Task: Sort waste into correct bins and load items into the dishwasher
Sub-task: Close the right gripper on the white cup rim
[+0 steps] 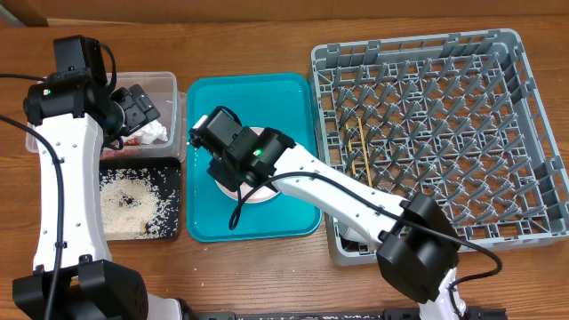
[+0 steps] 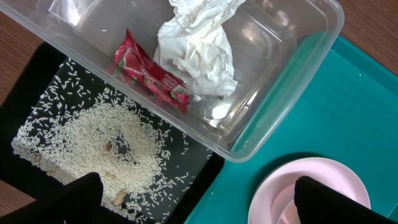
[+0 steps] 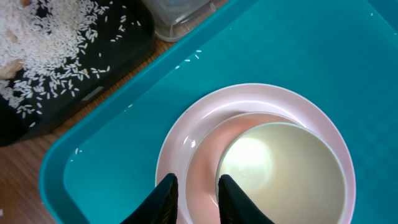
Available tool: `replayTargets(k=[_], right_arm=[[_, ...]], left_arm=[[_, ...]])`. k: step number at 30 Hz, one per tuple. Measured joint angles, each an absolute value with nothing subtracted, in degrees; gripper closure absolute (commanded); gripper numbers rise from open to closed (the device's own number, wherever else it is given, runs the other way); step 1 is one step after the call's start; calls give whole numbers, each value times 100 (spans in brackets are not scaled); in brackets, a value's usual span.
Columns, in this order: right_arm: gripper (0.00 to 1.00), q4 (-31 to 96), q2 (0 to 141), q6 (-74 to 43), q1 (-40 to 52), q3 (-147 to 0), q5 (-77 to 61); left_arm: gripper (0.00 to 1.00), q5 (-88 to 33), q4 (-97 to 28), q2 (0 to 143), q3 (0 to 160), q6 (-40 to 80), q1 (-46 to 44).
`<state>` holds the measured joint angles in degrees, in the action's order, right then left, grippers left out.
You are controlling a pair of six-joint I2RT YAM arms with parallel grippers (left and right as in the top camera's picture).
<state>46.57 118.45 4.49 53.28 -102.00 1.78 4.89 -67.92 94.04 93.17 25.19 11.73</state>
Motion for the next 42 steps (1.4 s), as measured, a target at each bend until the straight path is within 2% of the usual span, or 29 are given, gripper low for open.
replayTargets(k=[42], right_arm=[[76,4268,12051,449,5221,-9898,342]], left_arm=[[0,489,-6792,9404,9317,2519,1173]])
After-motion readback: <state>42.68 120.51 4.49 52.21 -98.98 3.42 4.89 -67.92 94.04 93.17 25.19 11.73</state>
